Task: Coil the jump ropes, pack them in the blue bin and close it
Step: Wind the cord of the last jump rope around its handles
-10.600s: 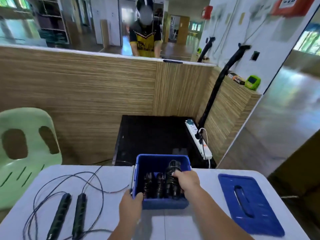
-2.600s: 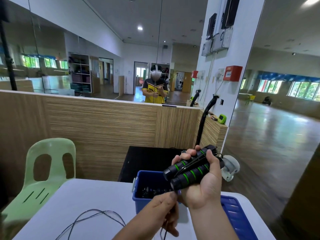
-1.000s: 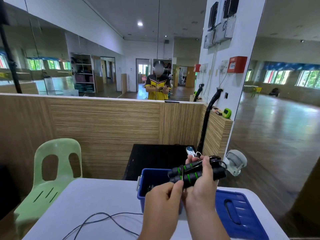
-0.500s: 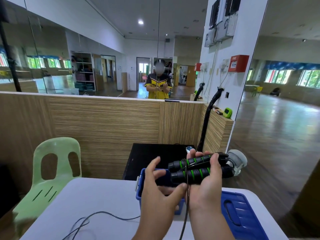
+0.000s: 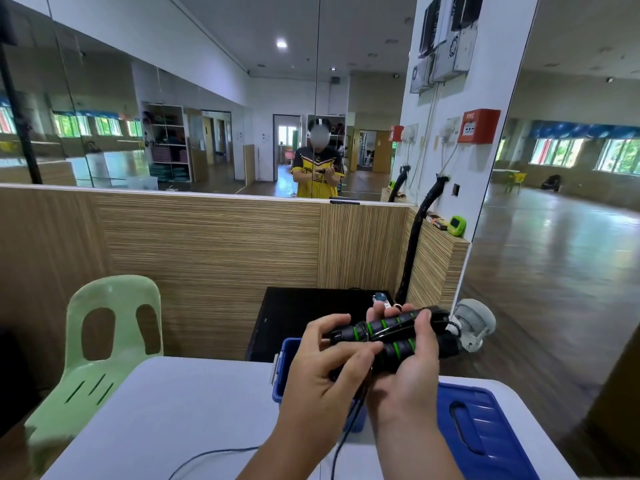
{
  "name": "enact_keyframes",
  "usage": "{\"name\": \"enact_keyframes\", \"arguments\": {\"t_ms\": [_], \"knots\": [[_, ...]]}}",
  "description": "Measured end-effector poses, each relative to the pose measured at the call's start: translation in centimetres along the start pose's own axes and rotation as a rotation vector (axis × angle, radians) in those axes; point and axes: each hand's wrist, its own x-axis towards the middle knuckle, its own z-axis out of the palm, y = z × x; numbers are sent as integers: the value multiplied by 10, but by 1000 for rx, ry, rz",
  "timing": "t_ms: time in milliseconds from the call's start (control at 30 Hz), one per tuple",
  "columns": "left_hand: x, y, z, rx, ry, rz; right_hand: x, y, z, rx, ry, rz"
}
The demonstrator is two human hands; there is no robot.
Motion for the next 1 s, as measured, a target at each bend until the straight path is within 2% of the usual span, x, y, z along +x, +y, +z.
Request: {"name": "enact_keyframes", "arguments": {"t_ms": [100,200,367,467,733,1000], "knots": [[5,3,6,35,120,-1,-1,3,-2,27,4,31],[6,4,6,-9,138,-53,-2,3,1,37,8,41],[10,12,5,-218,45,-406,-2,4,-1,77,22,40],[15,11,3,-301,-20,-549,-3,7,-5,-2,4,12],[15,9,1,-242,95,-479,-6,11,-19,-71,-63,153],[13,12,6,-393,158,-499,-2,20,-22,-117,-94,201]]}}
